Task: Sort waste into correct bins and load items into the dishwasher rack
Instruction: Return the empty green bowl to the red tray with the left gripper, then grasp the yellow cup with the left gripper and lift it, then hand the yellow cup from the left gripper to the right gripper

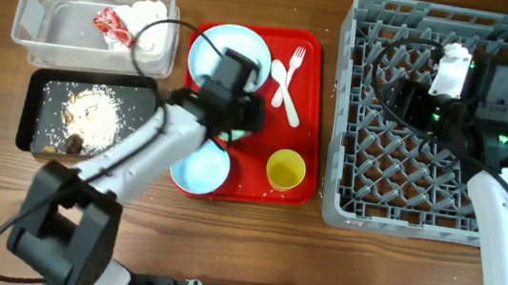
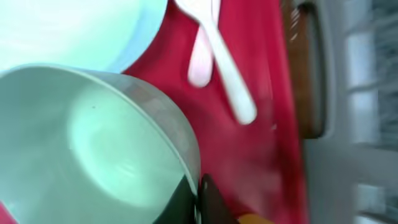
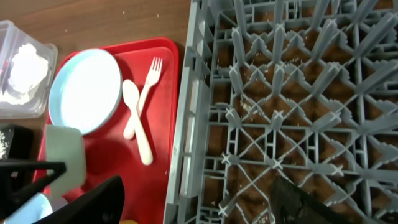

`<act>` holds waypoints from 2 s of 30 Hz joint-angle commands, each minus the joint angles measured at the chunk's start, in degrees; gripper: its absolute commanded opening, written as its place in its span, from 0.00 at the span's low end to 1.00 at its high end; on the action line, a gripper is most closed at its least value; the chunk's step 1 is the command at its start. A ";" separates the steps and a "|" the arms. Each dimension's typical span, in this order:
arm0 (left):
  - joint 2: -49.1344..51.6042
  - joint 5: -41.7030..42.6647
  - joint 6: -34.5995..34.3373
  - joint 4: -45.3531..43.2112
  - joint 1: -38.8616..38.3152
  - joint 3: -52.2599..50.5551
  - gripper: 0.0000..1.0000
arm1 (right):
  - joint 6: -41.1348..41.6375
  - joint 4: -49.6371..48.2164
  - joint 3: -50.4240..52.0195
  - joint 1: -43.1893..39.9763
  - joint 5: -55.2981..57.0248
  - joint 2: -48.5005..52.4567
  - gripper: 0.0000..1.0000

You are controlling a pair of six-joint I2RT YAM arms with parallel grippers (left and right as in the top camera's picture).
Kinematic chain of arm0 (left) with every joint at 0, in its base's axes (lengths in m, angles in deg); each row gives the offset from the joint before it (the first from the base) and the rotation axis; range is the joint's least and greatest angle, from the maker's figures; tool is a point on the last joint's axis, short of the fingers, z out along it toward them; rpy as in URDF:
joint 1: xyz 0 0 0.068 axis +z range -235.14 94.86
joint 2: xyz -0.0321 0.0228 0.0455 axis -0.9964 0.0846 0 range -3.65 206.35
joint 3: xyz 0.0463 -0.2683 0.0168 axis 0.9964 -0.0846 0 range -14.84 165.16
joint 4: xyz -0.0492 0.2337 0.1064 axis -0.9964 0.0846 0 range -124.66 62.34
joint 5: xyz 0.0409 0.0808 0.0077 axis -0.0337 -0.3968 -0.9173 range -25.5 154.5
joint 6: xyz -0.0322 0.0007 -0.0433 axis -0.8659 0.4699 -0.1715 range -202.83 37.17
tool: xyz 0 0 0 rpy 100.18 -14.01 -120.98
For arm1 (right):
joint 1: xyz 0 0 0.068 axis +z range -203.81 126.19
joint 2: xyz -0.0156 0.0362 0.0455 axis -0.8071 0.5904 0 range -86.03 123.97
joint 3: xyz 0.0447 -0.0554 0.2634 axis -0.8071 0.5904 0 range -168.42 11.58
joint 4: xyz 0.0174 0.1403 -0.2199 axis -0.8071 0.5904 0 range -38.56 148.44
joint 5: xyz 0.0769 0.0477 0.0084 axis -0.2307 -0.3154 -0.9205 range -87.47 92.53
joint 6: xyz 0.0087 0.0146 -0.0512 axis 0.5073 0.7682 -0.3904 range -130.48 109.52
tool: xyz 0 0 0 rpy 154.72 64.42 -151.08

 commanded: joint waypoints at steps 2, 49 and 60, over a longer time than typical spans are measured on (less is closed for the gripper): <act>0.96 -12.85 3.13 0.79 -4.66 0.02 0.04 | 0.90 0.13 -0.90 -0.17 -0.33 -0.35 0.77; 3.67 83.45 9.88 13.88 22.47 20.68 0.04 | 11.78 -48.94 -0.81 16.65 -55.93 9.77 0.92; 3.67 83.56 8.63 13.66 22.45 20.68 0.05 | 10.45 -49.35 -0.81 18.84 -56.46 11.17 0.68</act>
